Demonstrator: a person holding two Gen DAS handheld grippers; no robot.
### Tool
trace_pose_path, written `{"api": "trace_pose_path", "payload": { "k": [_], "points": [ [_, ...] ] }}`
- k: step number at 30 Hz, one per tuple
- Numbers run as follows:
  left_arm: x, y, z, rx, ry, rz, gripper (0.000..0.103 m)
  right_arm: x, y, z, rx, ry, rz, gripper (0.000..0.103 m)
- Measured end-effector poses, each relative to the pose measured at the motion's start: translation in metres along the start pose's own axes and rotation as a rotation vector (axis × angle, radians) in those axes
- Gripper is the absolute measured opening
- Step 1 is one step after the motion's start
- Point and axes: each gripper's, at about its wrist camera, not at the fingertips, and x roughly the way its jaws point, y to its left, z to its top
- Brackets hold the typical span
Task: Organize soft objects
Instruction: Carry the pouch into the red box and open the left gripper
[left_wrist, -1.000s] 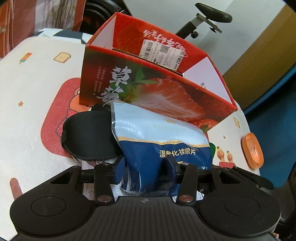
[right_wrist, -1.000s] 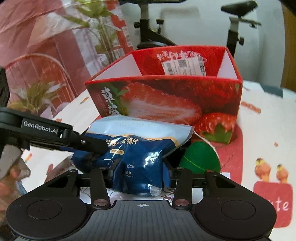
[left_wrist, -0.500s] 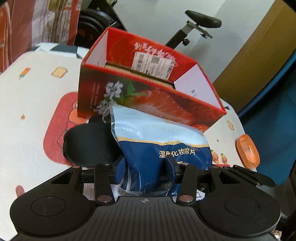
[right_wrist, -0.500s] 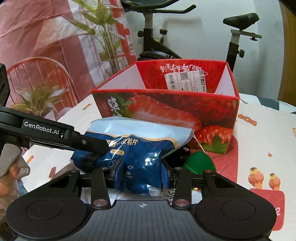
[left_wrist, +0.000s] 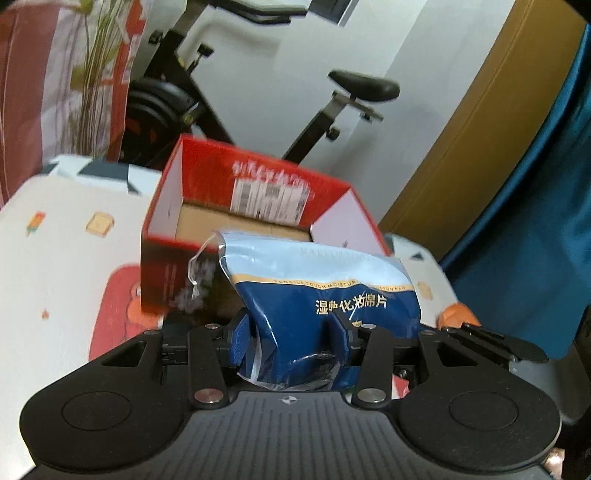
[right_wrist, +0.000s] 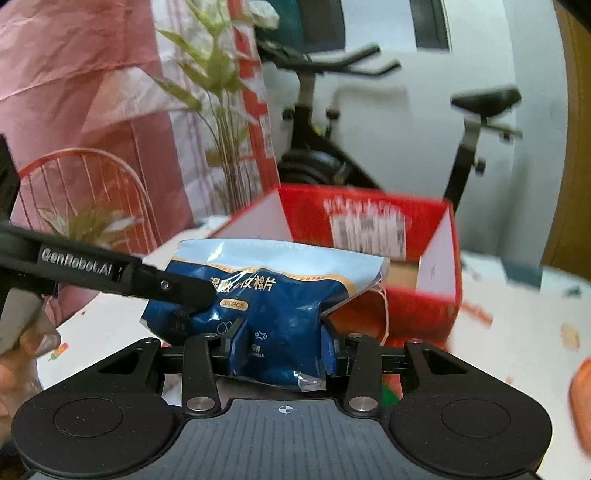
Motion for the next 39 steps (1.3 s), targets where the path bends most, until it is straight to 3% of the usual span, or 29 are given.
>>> {"api": "trace_pose_path", "payload": {
  "k": [10,20,29,39],
  "points": [
    [0.003,-0.009,0.036,-0.007,-0.077,-0.012,0.048,-0.003,-0.001,0.048,-0.076,-0.063,-0.028,0.037],
    [0.028,0.002,0.075,-0.036,-0.132,-0.003,0.048,0.038,-0.026,0.099,-0.075,-0.098,-0.005,0.037],
    [0.096,0.024,0.097,-0.089,0.024,0.007,0.048,0.112,-0.059,0.109,-0.060,-0.007,-0.022,0.037],
    [0.152,0.039,0.091,-0.081,0.172,0.056,0.048,0.174,-0.086,0.083,0.114,0.192,-0.060,0.037]
  ]
}}
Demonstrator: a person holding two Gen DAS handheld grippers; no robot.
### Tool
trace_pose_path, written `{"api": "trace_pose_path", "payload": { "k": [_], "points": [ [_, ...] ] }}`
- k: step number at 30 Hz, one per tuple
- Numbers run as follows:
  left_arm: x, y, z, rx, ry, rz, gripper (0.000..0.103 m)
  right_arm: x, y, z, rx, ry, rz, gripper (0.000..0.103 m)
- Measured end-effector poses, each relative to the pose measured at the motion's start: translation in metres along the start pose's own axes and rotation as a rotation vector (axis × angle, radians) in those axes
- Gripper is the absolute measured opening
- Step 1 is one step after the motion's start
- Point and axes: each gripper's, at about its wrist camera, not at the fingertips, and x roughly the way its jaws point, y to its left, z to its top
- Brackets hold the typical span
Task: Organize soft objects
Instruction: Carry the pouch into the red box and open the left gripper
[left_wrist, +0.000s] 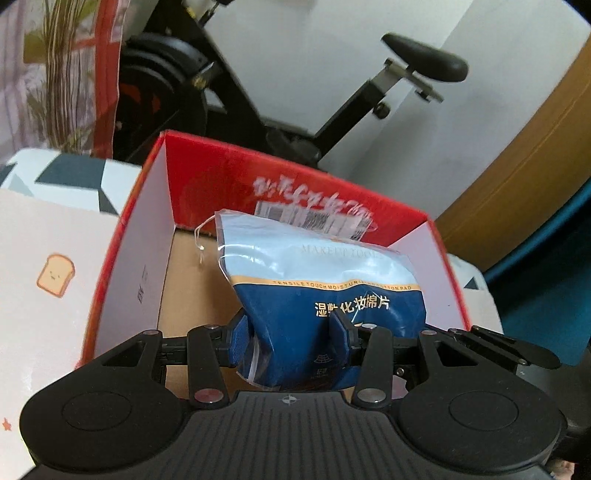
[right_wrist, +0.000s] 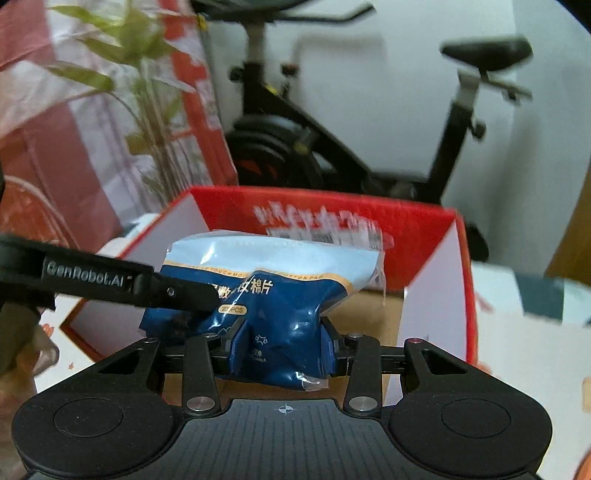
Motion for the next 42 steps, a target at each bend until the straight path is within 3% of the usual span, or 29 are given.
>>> {"api": "trace_pose_path", "payload": {
  "k": [12,17,25,27,29,32,35,42],
  "points": [
    [0.011,-0.002,-0.008,0.093,0.026,0.082,0.047,0.029,-0.021,-0.022,0.208,0.120,-0.041,0.034],
    [-0.002,0.000,-0.011,0.124,-0.003,0.102,0.048,0.023,-0.017,-0.022,0.160,0.107,-0.099,0.034],
    [-0.050,-0.012,-0.032,0.221,-0.123,0.148,0.049,-0.027,-0.004,-0.027,0.061,-0.026,-0.056,0.040],
    [-0.066,-0.015,-0.041,0.243,-0.153,0.175,0.050,-0.043,0.000,-0.032,0.039,-0.061,-0.045,0.050],
    [-0.080,-0.016,-0.052,0.257,-0.187,0.197,0.066,-0.061,0.004,-0.039,0.023,-0.107,-0.033,0.071],
    [-0.103,-0.015,-0.068,0.253,-0.235,0.210,0.091,-0.086,0.011,-0.050,-0.013,-0.169,-0.050,0.088],
    [-0.117,-0.011,-0.082,0.233,-0.268,0.225,0.102,-0.103,0.016,-0.063,-0.026,-0.206,-0.061,0.102],
    [-0.128,-0.002,-0.106,0.177,-0.259,0.220,0.103,-0.126,0.019,-0.092,0.021,-0.239,-0.057,0.103]
  ]
}}
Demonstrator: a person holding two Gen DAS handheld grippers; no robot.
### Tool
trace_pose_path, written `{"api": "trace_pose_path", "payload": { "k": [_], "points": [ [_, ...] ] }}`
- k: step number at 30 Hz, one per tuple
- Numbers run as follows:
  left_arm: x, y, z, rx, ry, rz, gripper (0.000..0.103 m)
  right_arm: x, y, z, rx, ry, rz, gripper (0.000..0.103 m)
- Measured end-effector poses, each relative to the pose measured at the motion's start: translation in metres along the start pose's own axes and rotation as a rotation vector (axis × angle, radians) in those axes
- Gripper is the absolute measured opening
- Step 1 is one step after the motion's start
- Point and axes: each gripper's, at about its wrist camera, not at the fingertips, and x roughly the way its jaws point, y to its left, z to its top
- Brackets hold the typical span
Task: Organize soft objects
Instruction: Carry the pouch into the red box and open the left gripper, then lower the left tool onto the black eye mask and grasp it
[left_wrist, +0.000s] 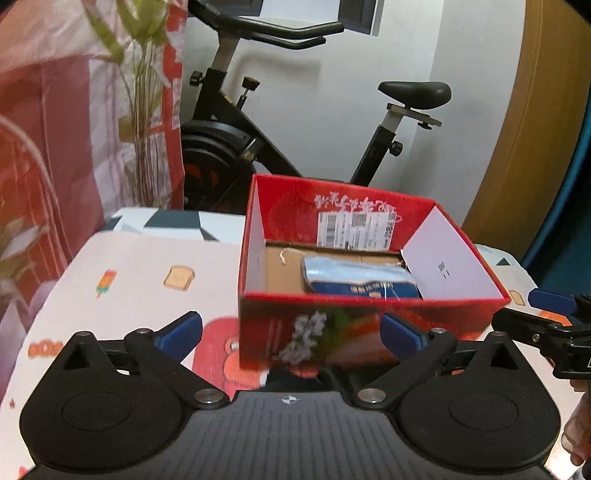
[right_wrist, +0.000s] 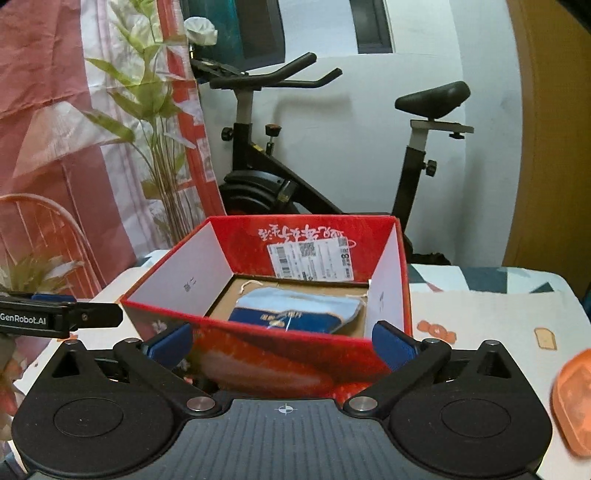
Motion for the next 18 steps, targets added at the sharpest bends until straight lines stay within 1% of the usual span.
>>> {"api": "trace_pose_path", "payload": {
  "k": [5,7,10,14,18],
  "points": [
    [-0.012,0.000,-0.018,0.006,-0.007,0.020,0.103,-0.014,0.005,-0.021,-0.026,-0.015,-0.015,0.103],
    [-0.014,0.000,-0.025,-0.002,0.006,0.016,0.103,-0.017,0.006,-0.030,-0.032,-0.011,-0.017,0.103],
    [-0.016,0.002,-0.035,-0.020,0.032,-0.010,0.103,-0.020,0.005,-0.044,-0.027,0.009,-0.025,0.103],
    [-0.016,0.000,-0.050,-0.007,0.051,0.003,0.103,-0.019,0.002,-0.062,0.003,0.037,-0.026,0.103],
    [-0.017,0.003,-0.063,-0.039,0.063,0.001,0.103,-0.016,0.000,-0.076,0.030,0.070,-0.023,0.103]
  ]
}}
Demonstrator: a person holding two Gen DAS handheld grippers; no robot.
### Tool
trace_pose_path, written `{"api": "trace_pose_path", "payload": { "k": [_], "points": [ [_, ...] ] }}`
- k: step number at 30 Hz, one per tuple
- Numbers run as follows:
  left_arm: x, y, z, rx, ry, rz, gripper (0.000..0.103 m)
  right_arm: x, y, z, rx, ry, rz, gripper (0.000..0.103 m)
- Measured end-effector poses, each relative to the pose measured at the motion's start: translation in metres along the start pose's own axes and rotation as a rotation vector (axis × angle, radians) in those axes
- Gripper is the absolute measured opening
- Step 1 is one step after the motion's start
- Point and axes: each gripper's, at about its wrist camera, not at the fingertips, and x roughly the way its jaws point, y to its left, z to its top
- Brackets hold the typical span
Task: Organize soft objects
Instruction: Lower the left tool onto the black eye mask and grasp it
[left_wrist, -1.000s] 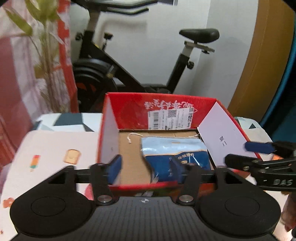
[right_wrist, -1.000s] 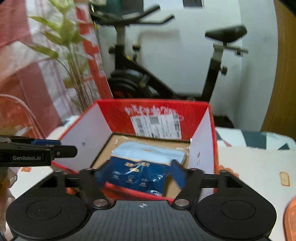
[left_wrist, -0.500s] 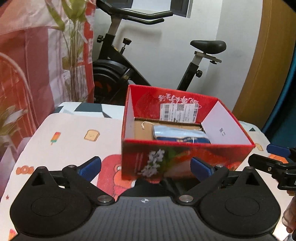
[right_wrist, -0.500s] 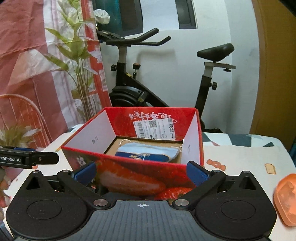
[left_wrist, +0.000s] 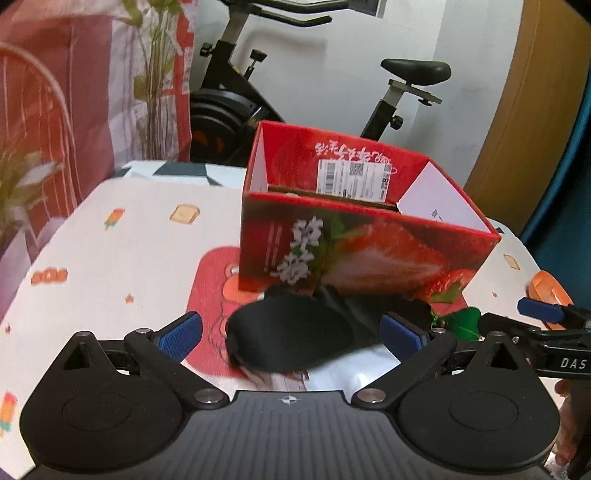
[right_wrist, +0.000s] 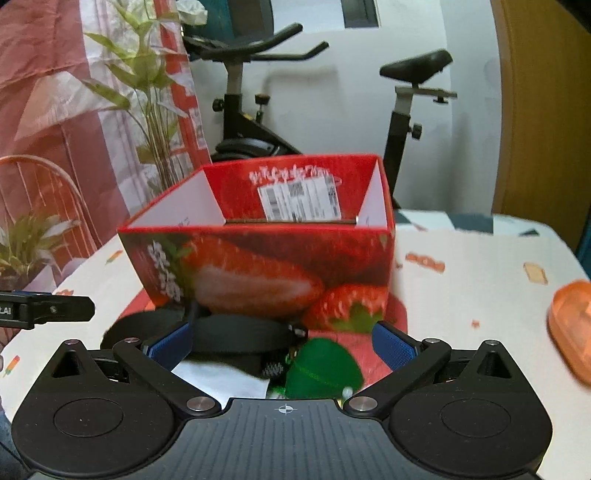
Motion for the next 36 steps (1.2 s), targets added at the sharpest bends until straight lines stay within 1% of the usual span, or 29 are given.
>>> {"api": "trace_pose_path", "payload": {
  "k": [3,6,7,10,12,13,14,15,17,19,22,25,27,29,33,36],
  "points": [
    [0.002,0.000,-0.007,-0.010,0.017,0.008,0.103,0.003,0.002,-0.006,-0.010,0.015,-0.003,0.102],
    [0.005,0.002,-0.010,-0.026,0.033,0.003,0.103,0.006,0.003,-0.012,-0.020,0.028,0.000,0.100],
    [0.006,0.002,-0.011,-0.030,0.037,0.003,0.103,0.007,0.004,-0.013,-0.026,0.031,-0.001,0.098],
    [0.008,0.002,-0.012,-0.038,0.045,0.009,0.103,0.007,0.002,-0.015,-0.029,0.035,-0.006,0.096],
    [0.010,0.004,-0.013,-0.048,0.050,0.010,0.102,0.007,0.000,-0.014,-0.022,0.031,0.001,0.091],
    [0.011,0.005,-0.012,-0.057,0.052,0.011,0.100,0.008,-0.001,-0.013,-0.019,0.031,0.006,0.086],
    [0.012,0.007,-0.011,-0.066,0.053,0.013,0.095,0.008,-0.002,-0.011,-0.018,0.031,0.012,0.084],
    [0.012,0.010,-0.010,-0.077,0.055,0.014,0.092,0.009,-0.002,-0.010,-0.020,0.031,0.017,0.084],
    [0.013,0.015,-0.006,-0.095,0.056,0.016,0.080,0.011,-0.002,-0.004,-0.032,0.028,0.028,0.080],
    [0.015,0.020,-0.003,-0.114,0.053,0.023,0.076,0.013,-0.001,0.002,-0.041,0.028,0.038,0.077],
    [0.022,0.029,0.003,-0.144,0.056,0.021,0.068,0.023,0.002,0.013,-0.050,0.032,0.059,0.075],
    [0.032,0.034,0.008,-0.164,0.070,0.035,0.068,0.037,0.008,0.022,-0.064,0.038,0.051,0.073],
    [0.038,0.037,0.008,-0.184,0.078,0.035,0.068,0.047,0.017,0.026,-0.101,0.038,0.042,0.073],
    [0.041,0.039,0.006,-0.199,0.090,0.028,0.068,0.060,0.027,0.028,-0.138,0.054,0.040,0.070],
    [0.048,0.044,0.001,-0.219,0.111,0.019,0.068,0.084,0.038,0.024,-0.193,0.085,0.020,0.069],
    [0.051,0.048,-0.002,-0.244,0.123,0.013,0.069,0.098,0.036,0.016,-0.178,0.131,0.009,0.069]
  ]
}}
